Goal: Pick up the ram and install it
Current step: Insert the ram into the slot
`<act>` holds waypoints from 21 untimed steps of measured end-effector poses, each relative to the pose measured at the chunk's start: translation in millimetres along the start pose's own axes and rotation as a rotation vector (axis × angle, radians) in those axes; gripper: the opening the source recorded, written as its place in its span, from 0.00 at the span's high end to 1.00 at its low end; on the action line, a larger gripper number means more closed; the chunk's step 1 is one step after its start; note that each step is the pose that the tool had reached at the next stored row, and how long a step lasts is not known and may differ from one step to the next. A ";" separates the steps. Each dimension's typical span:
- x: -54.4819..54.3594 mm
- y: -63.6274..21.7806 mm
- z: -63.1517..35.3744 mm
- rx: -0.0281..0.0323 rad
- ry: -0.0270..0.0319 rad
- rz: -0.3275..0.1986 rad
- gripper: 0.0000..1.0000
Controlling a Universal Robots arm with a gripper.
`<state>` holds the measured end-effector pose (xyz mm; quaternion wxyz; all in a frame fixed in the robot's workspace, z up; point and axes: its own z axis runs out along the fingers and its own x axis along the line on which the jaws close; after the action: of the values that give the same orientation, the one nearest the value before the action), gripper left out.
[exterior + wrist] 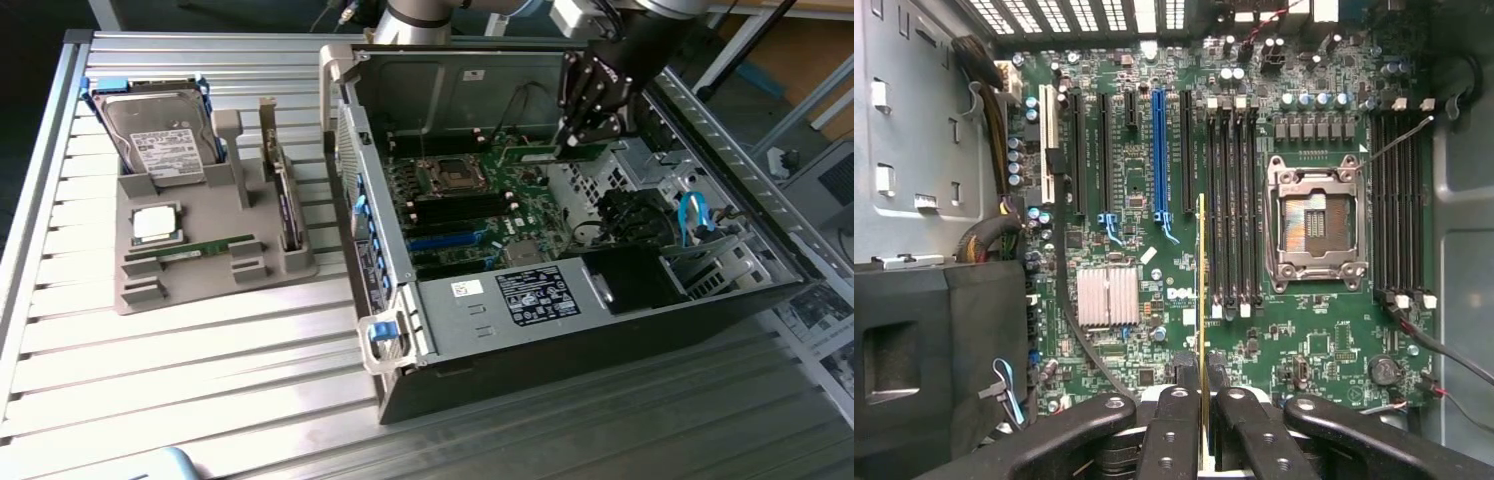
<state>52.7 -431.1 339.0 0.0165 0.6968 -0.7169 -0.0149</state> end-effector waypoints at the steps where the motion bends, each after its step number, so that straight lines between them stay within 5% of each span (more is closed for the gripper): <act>1: 0.0 0.0 0.7 0.0001 -0.0001 0.000 0.87; 21: -0.5 -0.4 14.4 0.0000 -0.0001 0.000 0.87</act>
<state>52.5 -430.6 324.6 0.0164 0.6968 -0.7169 -0.0149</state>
